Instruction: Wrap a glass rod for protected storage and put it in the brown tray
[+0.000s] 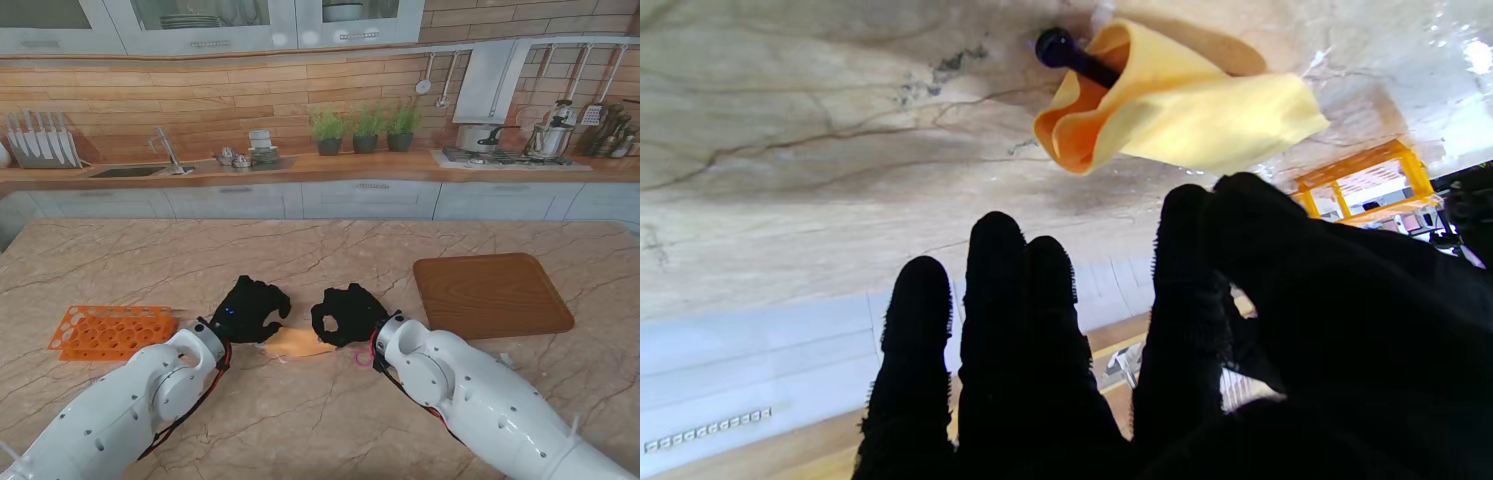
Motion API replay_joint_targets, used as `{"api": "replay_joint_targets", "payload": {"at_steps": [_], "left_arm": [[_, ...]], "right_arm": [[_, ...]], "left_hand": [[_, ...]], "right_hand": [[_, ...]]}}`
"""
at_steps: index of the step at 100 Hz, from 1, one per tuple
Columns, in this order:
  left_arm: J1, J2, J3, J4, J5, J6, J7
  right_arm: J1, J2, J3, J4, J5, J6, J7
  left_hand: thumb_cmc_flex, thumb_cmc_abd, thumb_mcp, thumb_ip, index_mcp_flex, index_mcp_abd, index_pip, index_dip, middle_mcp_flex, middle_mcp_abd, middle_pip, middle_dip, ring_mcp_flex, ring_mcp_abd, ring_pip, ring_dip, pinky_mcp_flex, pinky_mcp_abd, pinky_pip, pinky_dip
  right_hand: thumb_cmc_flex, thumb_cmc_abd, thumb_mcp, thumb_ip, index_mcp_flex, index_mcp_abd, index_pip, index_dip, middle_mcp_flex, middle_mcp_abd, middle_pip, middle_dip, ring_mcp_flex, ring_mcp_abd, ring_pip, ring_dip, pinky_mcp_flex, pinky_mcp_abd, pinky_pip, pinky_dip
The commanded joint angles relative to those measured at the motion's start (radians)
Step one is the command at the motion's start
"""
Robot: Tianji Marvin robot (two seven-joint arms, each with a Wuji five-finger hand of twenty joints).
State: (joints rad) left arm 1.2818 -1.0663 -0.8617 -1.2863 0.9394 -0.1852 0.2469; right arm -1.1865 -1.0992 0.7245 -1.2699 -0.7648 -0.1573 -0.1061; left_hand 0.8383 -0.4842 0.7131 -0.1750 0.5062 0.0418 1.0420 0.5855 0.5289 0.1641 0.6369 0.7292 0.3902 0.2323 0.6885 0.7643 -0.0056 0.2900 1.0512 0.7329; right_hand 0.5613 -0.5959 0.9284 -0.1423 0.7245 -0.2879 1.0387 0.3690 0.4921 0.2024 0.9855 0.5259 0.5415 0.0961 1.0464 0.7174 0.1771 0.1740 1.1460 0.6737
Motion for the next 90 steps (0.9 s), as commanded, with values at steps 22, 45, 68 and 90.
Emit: {"api": "replay_joint_targets", "payload": {"at_steps": [22, 45, 68, 90], "left_arm": [[-0.008, -0.029, 0.044, 0.007, -0.032, 0.047, -0.03], [-0.015, -0.021, 0.068, 0.006, -0.023, 0.056, -0.066], [-0.034, -0.016, 0.1, 0.022, -0.024, 0.064, -0.097], [-0.052, -0.009, 0.122, 0.032, -0.01, 0.082, -0.123]], "right_arm": [[0.044, -0.024, -0.057, 0.034, -0.012, 0.033, -0.002], [0.039, -0.004, -0.065, 0.006, -0.054, 0.059, 0.048], [0.069, -0.004, -0.113, 0.041, -0.079, 0.073, 0.036], [0.095, -0.014, -0.159, 0.082, -0.073, 0.102, 0.016]], "left_hand": [[-0.007, -0.011, -0.044, -0.008, -0.01, 0.056, -0.042, -0.041, -0.008, 0.031, 0.01, 0.003, -0.043, 0.026, 0.009, -0.016, -0.026, 0.004, 0.043, 0.032], [-0.088, -0.019, -0.007, 0.004, 0.011, 0.088, -0.096, -0.028, -0.007, 0.036, 0.003, -0.002, -0.043, 0.033, 0.005, -0.025, -0.035, 0.011, 0.038, 0.03], [-0.121, -0.014, -0.003, 0.011, 0.023, 0.099, -0.117, -0.024, -0.004, 0.038, -0.001, -0.005, -0.041, 0.036, 0.0, -0.029, -0.046, 0.018, 0.025, 0.027], [-0.151, -0.014, 0.008, 0.027, 0.016, 0.085, -0.136, -0.013, 0.004, 0.037, -0.006, -0.009, -0.036, 0.038, -0.003, -0.032, -0.053, 0.018, 0.016, 0.027]], "right_hand": [[-0.09, -0.1, 0.056, -0.02, -0.01, 0.133, -0.021, -0.052, -0.003, 0.014, 0.046, 0.021, -0.003, 0.011, 0.065, 0.02, -0.016, 0.005, 0.048, -0.002], [-0.107, -0.14, 0.025, 0.023, 0.005, 0.194, -0.17, 0.048, -0.037, 0.024, 0.03, 0.025, -0.032, 0.015, 0.051, 0.017, -0.032, 0.007, 0.049, -0.009], [-0.126, -0.116, 0.036, 0.065, -0.024, 0.206, -0.211, 0.101, -0.059, 0.026, 0.032, 0.031, -0.044, 0.01, 0.047, 0.018, -0.033, -0.004, 0.049, -0.007], [-0.119, -0.095, 0.036, 0.057, -0.058, 0.196, -0.201, 0.121, -0.067, 0.03, 0.046, 0.034, -0.044, 0.008, 0.057, 0.018, -0.025, -0.013, 0.062, -0.007]]}}
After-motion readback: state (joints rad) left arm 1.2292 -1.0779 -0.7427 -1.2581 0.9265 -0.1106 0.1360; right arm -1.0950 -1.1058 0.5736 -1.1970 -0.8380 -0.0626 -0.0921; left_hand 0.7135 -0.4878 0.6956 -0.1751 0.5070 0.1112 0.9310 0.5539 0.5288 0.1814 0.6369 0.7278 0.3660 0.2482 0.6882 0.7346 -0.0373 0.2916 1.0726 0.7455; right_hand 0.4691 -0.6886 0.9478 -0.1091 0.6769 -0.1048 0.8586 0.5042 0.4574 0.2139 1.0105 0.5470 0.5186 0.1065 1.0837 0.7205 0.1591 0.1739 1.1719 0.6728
